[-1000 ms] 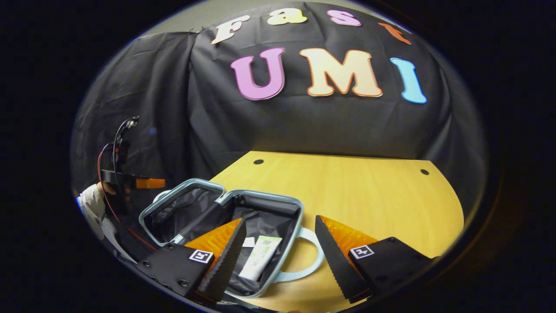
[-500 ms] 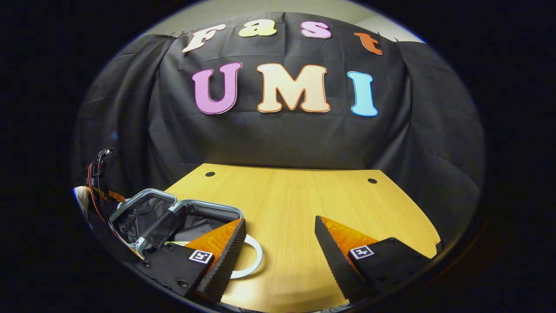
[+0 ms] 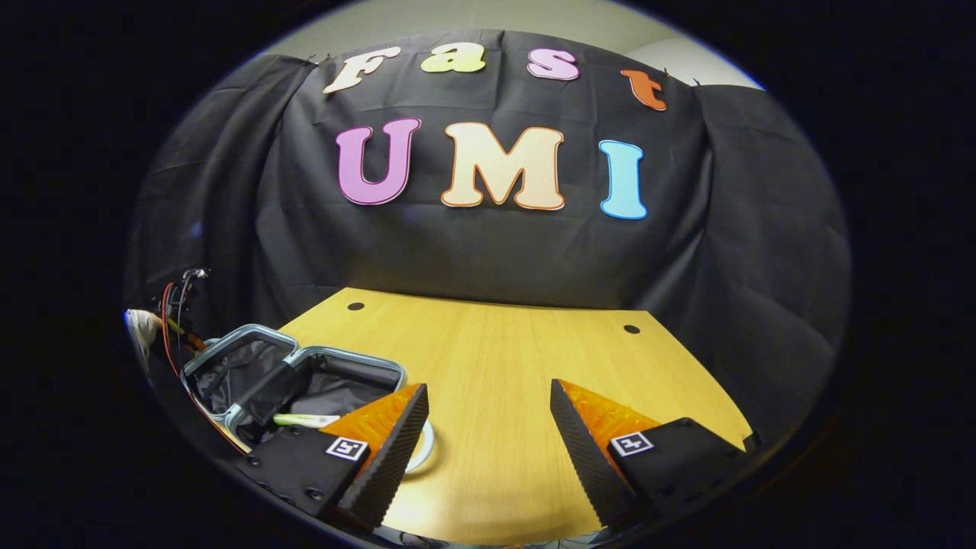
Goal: First open the suitcase, pack the skin care products into it, and then close the suitcase.
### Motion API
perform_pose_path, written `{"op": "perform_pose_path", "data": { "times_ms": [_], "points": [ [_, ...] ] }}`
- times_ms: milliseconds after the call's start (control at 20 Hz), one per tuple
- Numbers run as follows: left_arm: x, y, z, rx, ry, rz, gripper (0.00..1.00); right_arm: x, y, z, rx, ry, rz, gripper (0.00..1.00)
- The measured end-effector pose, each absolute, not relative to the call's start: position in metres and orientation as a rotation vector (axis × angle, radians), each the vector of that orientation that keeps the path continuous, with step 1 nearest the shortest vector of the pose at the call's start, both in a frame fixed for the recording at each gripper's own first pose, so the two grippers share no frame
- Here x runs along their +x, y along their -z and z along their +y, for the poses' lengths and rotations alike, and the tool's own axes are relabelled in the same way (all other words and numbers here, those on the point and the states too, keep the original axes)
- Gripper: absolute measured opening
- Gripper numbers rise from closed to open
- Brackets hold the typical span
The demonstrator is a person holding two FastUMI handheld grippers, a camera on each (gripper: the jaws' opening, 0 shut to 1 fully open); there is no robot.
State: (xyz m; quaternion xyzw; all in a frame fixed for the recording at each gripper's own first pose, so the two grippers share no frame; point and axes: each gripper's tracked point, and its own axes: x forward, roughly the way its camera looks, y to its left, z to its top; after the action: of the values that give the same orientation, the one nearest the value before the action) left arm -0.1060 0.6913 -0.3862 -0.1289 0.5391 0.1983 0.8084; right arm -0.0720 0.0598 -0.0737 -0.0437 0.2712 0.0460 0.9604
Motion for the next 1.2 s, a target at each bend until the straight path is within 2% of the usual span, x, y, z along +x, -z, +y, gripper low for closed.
{"op": "perform_pose_path", "data": {
  "times_ms": [200,650,900,1200],
  "points": [
    [-0.101,0.339,0.687,-0.213,-0.448,1.071,0.04,-0.070,0.071,0.053,-0.065,-0.096,0.537,0.99],
    [-0.076,0.178,0.616,-0.071,-0.339,0.842,0.02,-0.058,0.063,0.039,-0.030,-0.129,0.435,0.99],
    [-0.064,0.134,0.540,0.019,-0.293,0.775,0.02,-0.050,0.060,0.020,0.010,-0.201,0.418,0.99],
    [-0.058,0.108,0.453,0.029,-0.228,0.719,0.02,-0.044,0.049,-0.018,0.010,-0.268,0.410,0.99]
  ]
}}
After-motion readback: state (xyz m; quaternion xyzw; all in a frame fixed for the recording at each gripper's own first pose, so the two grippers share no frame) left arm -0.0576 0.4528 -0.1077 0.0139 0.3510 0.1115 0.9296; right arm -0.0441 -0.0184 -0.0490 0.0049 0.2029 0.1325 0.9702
